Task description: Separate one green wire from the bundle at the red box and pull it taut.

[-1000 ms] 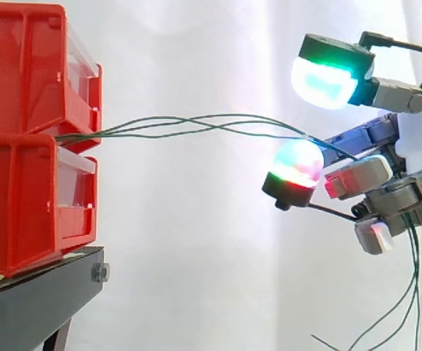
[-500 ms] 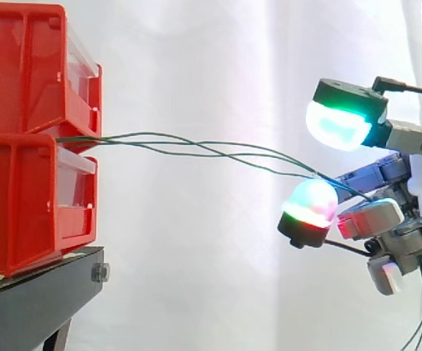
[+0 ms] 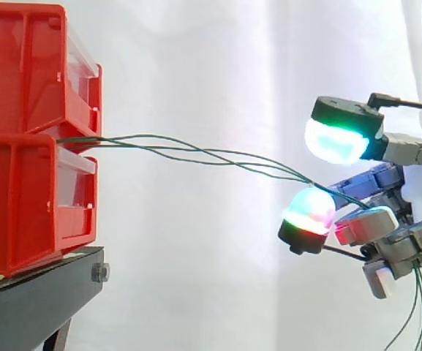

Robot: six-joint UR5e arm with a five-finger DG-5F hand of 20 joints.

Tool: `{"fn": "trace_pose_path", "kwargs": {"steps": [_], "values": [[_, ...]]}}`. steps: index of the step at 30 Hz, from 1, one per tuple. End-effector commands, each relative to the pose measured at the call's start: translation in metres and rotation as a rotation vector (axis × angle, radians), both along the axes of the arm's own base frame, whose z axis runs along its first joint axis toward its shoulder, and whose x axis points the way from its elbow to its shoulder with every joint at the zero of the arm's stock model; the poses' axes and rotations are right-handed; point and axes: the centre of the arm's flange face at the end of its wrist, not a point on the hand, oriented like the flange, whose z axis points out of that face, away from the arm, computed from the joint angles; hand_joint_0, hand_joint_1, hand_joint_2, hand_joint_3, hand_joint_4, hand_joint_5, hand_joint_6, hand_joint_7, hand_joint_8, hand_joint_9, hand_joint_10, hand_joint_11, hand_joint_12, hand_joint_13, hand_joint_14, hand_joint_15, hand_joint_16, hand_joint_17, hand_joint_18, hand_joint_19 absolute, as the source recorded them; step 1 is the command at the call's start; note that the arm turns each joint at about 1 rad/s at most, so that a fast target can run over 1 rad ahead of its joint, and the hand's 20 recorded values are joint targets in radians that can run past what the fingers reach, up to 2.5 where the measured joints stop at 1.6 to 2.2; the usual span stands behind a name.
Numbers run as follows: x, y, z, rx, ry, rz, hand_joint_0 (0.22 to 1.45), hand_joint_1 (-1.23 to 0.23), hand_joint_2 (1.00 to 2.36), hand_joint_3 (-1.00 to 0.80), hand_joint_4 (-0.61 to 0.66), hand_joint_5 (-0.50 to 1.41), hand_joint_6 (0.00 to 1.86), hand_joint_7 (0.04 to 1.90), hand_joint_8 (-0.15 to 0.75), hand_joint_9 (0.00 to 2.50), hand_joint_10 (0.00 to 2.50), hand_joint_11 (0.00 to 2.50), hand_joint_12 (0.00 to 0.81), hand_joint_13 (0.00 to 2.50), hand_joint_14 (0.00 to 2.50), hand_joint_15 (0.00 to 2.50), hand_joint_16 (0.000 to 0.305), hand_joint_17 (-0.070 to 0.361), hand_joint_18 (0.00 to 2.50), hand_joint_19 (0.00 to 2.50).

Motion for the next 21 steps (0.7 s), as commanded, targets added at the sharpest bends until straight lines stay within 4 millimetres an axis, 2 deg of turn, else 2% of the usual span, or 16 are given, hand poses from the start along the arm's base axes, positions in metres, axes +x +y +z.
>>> {"fn": "trace_pose_path", "kwargs": {"steps": [1,6,10,14,18,21], "values": [[-0.001,-0.002,0.002,-0.001,-0.001,-0.001,0.61,-0.58,1.01,-0.32,0.16,-0.2,0.86,0.96,0.264,1.2,0.0,1.58,0.327,1.33,0.58,1.43,0.056,0.126,0.82,0.93],[0.0,0.003,0.0,-0.003,-0.001,0.005,0.62,-0.63,1.02,-0.2,0.14,-0.2,0.87,0.98,0.263,1.21,0.01,1.59,0.323,1.34,0.56,1.45,0.056,0.125,0.82,0.92],[0.001,0.003,0.003,-0.002,-0.005,0.005,0.64,-0.7,1.02,-0.17,0.12,-0.2,0.89,0.96,0.262,1.21,0.02,1.58,0.325,1.34,0.52,1.48,0.056,0.125,0.82,0.91],[0.005,0.005,0.013,-0.004,-0.01,0.005,0.66,-0.79,1.02,-0.17,0.12,-0.2,0.9,0.96,0.263,1.18,0.0,1.6,0.333,1.32,0.47,1.52,0.055,0.124,0.8,0.9],[0.008,0.005,0.02,-0.013,-0.004,0.006,0.68,-0.84,1.02,-0.2,0.12,-0.2,0.9,0.93,0.261,1.17,0.0,1.58,0.337,1.31,0.32,1.59,0.055,0.124,0.78,0.87],[0.009,0.006,0.027,-0.022,0.006,0.007,0.69,-0.86,1.02,-0.21,0.11,-0.2,0.9,0.91,0.261,1.15,0.0,1.54,0.343,1.29,0.07,1.66,0.055,0.123,0.76,0.85]]}}
